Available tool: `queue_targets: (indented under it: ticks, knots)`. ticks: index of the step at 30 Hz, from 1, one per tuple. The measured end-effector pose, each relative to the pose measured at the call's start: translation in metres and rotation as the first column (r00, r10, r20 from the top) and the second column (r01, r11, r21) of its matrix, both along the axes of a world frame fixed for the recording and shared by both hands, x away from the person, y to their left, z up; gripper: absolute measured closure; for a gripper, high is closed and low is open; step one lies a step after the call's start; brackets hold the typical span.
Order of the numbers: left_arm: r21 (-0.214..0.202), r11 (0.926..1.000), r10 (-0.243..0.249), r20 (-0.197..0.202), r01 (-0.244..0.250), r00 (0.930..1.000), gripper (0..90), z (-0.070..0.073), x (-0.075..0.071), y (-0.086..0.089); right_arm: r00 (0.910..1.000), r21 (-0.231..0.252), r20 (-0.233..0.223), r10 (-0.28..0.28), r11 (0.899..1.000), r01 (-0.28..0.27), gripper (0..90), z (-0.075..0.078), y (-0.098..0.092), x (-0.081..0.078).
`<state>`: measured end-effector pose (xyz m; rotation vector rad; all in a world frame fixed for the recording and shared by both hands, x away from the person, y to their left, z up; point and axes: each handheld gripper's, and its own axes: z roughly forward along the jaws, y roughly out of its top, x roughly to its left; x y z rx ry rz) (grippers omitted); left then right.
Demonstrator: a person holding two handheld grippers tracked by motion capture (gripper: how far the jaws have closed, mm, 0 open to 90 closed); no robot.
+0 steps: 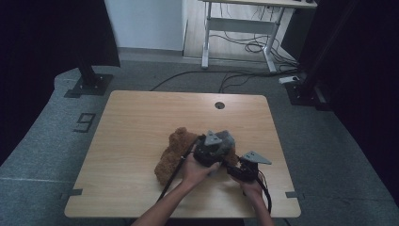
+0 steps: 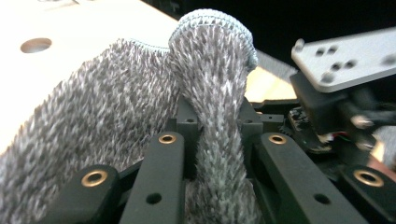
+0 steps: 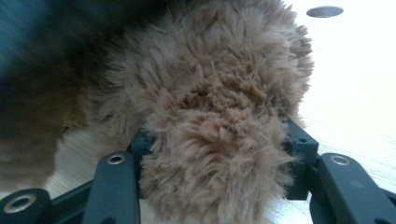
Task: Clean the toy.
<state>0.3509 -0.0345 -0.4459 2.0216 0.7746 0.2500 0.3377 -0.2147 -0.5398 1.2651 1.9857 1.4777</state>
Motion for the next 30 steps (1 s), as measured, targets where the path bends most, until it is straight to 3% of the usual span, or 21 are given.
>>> queue_targets:
  ticks: [3,6,10,13,16,20,23,26,30]
  knots:
    - [0.069,0.9976,-0.003,0.012,0.002,0.9999,76.7,-0.017,0.002,-0.013,1.0000,-0.008,0.001,0.001,1.000,-0.001,46.2,0.000,-0.001,-0.001]
    - [0.040,0.9992,0.007,0.008,-0.007,0.9999,77.0,-0.021,0.001,-0.007,1.0000,-0.008,0.005,-0.002,1.000,0.002,47.7,-0.001,-0.002,-0.001]
    - [0.035,0.9986,0.040,0.024,-0.041,0.9989,77.4,-0.021,-0.002,0.014,0.9999,-0.002,0.010,-0.004,1.000,0.004,49.2,-0.001,-0.002,-0.002]
    - [0.085,0.9926,0.080,0.082,-0.087,0.9934,77.5,-0.019,-0.003,0.036,0.9999,0.004,0.012,-0.002,1.000,0.002,50.1,-0.002,-0.004,-0.002]
    - [0.028,0.9927,0.116,0.050,-0.117,0.9920,77.6,-0.014,0.001,0.062,0.9998,0.004,0.020,0.006,1.000,-0.006,50.5,-0.003,-0.004,-0.002]
    - [0.006,0.9843,0.176,0.068,-0.177,0.9821,77.5,-0.008,0.000,0.092,0.9999,0.013,0.011,0.002,1.000,-0.002,50.7,-0.003,-0.005,-0.002]
    - [-0.030,0.9771,0.212,0.050,-0.211,0.9760,77.6,-0.015,0.000,0.119,0.9999,0.017,0.010,0.004,1.000,-0.004,50.9,-0.004,-0.006,-0.003]
    - [-0.046,0.9661,0.256,0.046,-0.254,0.9656,77.5,-0.021,-0.005,0.141,0.9999,0.023,0.010,0.005,1.000,-0.005,51.0,-0.004,-0.006,-0.002]
    - [-0.030,0.9525,0.304,0.029,-0.303,0.9523,77.6,-0.032,-0.008,0.165,1.0000,0.027,0.004,0.005,1.000,-0.005,51.0,-0.004,-0.005,-0.003]
